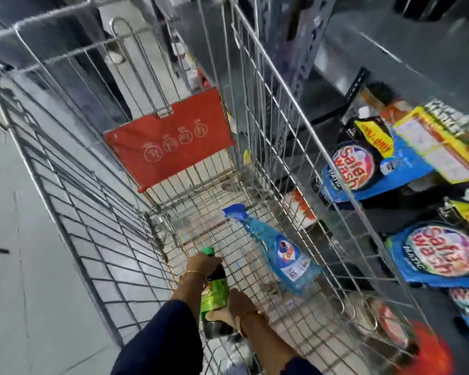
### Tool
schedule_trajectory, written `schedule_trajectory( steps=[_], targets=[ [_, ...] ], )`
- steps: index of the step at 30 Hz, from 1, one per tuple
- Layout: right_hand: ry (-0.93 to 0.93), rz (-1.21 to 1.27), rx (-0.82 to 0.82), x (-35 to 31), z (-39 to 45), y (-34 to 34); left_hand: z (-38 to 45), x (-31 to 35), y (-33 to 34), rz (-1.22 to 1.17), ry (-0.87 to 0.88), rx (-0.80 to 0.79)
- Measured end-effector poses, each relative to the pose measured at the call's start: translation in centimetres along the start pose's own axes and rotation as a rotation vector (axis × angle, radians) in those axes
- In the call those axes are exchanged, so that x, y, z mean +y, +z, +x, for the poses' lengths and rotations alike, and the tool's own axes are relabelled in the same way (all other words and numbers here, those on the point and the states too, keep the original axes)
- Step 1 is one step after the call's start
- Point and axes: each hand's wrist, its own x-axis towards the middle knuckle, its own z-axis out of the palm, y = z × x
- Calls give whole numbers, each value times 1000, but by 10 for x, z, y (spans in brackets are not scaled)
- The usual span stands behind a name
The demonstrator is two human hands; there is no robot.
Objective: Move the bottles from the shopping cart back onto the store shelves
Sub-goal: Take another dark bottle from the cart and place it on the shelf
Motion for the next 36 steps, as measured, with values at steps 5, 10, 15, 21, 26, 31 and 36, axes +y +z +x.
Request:
schedule_trajectory(
  steps=[5,10,15,21,26,31,36],
  targets=[
    [-30,4,5,-7,-15,-29,-15,19,-12,-78,86,45],
    [-97,-5,106,-21,-37,-73,-50,58,-37,-139,218,112],
    [-242,106,305,-39,-83,-119,-113,106,-71,-176,384,230],
    [-407,353,689,-47,-156,-190,-224,180,-106,-257,727,315],
    [-467,520,987,-37,-212,-244,-306,236,-104,-231,1016,351],
    [-402,529,1236,-13,-262,-290,-371,281,-83,-184,1260,336],
    [-301,651,1345,25,-280,-320,-401,317,-37,-133,1430,213]
  ],
)
